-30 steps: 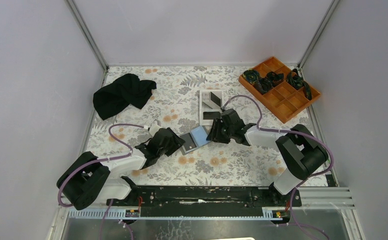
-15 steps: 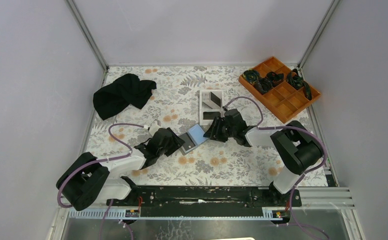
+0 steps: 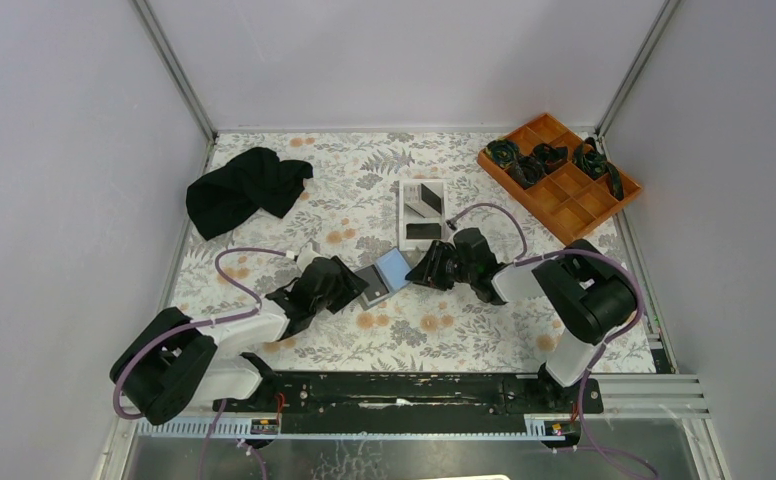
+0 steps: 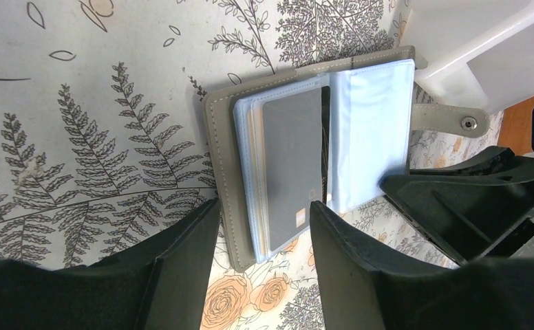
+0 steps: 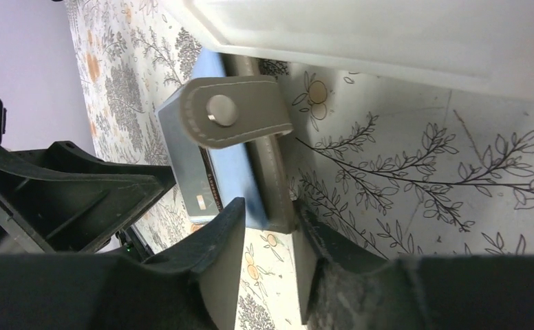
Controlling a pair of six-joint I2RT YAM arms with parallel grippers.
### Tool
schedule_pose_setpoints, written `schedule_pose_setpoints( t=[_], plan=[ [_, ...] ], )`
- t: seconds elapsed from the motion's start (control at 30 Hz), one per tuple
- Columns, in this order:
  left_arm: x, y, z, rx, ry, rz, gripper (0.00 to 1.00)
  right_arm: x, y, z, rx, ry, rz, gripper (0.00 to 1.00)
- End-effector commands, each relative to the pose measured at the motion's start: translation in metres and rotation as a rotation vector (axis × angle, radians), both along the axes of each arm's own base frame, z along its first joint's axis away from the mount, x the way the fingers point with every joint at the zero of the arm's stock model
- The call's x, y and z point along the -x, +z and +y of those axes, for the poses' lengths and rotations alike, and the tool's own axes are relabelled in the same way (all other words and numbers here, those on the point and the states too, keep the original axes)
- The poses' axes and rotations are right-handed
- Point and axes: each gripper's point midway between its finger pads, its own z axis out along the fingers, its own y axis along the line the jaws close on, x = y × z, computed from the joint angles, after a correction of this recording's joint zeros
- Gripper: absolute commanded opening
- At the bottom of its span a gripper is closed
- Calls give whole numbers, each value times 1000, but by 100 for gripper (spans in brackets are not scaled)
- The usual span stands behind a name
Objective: Put the credit cards into the card holder
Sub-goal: Close the card holder at the center of the board.
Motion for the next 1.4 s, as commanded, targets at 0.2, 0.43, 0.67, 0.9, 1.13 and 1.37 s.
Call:
schedule_pose_setpoints(
  t=[0.2,0.43,0.67,0.9,1.13,1.37],
  plan=[
    [39,-43,35,-150,-27,148,63,-1,-4,2,-14,-19,16,3],
    [43,-44,38,-118,0,139,72,9,0,-10,-18,-94,75,0],
    [33,-42,24,-60,-10,120,73,19,10,-17,-41,-150,135,0],
    [33,-50,13,-30,-36,147,72,24,13,-19,-59,-190,189,0],
    [37,-57,12,-30,-44,165,72,31,-11,-33,14,-253,294,0],
    [38,-60,9,-29,-61,168,72,37,-27,-39,-11,-302,397,0]
  ],
)
